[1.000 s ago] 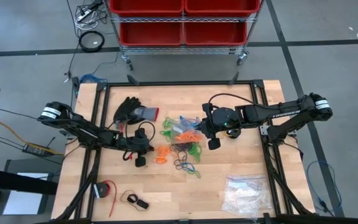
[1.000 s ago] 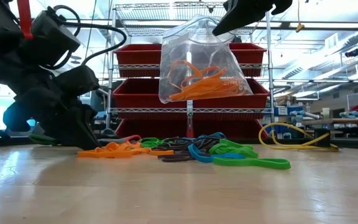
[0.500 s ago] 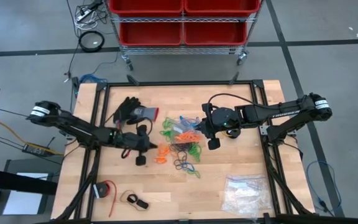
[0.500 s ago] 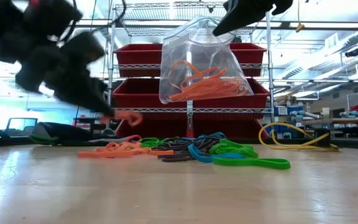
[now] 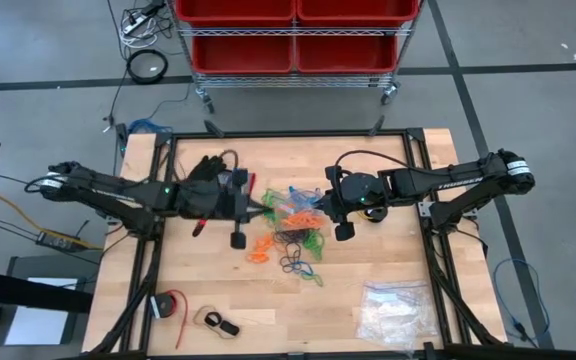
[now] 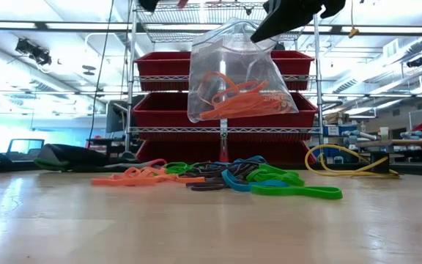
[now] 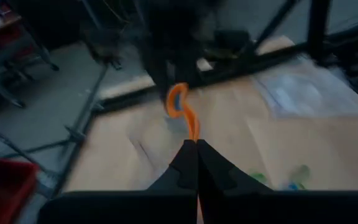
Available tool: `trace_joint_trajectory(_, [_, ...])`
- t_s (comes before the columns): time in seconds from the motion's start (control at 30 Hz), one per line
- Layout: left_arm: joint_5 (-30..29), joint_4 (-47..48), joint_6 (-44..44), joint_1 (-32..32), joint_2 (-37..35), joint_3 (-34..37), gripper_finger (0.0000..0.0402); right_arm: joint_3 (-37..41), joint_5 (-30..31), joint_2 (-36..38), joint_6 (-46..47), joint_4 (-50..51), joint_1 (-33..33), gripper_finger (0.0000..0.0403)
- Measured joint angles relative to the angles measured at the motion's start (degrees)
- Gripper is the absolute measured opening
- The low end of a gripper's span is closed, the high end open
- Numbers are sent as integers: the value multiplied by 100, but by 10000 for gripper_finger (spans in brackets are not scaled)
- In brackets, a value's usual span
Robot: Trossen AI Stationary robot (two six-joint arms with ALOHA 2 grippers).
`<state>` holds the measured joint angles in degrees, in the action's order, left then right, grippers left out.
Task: Sort rubber bands
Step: Put the orange rubber band into the transparent zip bag
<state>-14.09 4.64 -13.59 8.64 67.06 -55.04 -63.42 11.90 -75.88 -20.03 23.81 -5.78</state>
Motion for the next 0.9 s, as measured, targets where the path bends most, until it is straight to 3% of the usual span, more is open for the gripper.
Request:
trace_joint_trajectory(0.2, [469, 1012, -363, -504, 622, -1206, 0, 0, -1, 0, -8, -19, 0, 0])
trace_joint_trajectory(0.43, [1175, 2151, -731, -1025, 1551, -2126, 0, 0, 0, 0, -44, -6, 0, 0])
trace_joint_trajectory(0.67, [1523, 2878, -860, -1307, 2203, -2580, 2, 0, 0, 0, -46, 13, 0, 0])
trace_joint_trajectory(0.8, [1936, 2957, -869, -1315, 2337, -2584, 6, 0, 1, 0, -46, 33, 0, 0])
trace_joint_trajectory(0.9, [1848, 2825, -871, -1298, 2331, -2584, 25, 0, 2, 0, -48, 31, -2, 0])
